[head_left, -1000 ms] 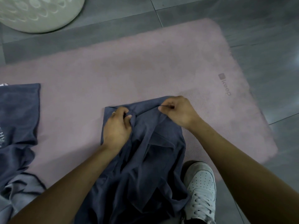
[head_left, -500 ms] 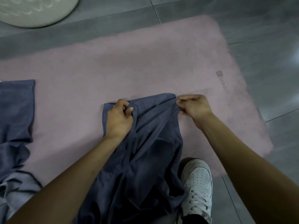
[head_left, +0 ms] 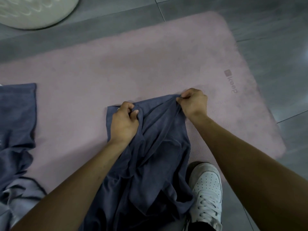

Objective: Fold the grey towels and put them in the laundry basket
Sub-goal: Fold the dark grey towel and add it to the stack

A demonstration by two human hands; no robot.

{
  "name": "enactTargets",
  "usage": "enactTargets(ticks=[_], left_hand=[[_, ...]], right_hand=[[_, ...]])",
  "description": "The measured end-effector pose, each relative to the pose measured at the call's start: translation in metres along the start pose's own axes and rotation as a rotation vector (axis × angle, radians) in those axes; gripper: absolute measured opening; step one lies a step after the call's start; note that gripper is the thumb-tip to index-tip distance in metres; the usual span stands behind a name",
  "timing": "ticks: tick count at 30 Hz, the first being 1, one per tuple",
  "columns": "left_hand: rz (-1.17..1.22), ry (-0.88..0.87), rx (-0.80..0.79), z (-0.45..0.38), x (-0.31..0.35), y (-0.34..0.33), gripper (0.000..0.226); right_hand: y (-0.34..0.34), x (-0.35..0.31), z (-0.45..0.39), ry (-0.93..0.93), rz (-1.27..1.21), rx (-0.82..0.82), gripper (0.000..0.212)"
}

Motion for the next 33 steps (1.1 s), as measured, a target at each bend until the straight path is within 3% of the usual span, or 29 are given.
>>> enactTargets(ticks=[4, 10, 15, 20, 25, 30, 33], left_hand=[[0.025, 0.001, 0.013, 0.0, -0.001, -0.001, 0.003], [0.052, 0.047, 0.023, 0.002, -0.002, 0.01, 0.014], [0.11, 0.101, 0.078, 0.02, 0.008, 0.051, 0.015], [0.087, 0.078, 0.127, 0.053, 0.039, 0.123, 0.011], [0.229, 0.209, 0.088, 0.105, 0.084, 0.197, 0.015], [0.37, 0.161, 0.073, 0.168, 0.147, 0.263, 0.009], [0.431, -0.019, 0.299, 0.208, 0.178, 0.302, 0.015]], right_hand=[[-0.006, -0.003, -0.002, -0.031, 0.265, -0.024, 0.023], [-0.013, -0.027, 0.005, -0.126, 0.4, -0.142, 0.028], [-0.002, -0.056, 0.038, 0.038, 0.286, -0.154, 0.019], [0.021, -0.121, 0.075, 0.144, 0.216, -0.296, 0.017], [0.07, -0.188, 0.144, 0.228, 0.335, -0.431, 0.012], [0.151, -0.251, 0.215, 0.317, 0.08, -0.347, 0.012], [0.199, -0.265, 0.268, 0.601, -0.121, -0.033, 0.018]])
Point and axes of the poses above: each hand's wrist, its own z-axis away from the middle knuckle, its own y-axis out of the back of the hand, x = y × z, the point moved 4 cm from there along -z, towards the middle knuckle, and after that the axes turned 5 degrees about -x, right-handed, at the moved point
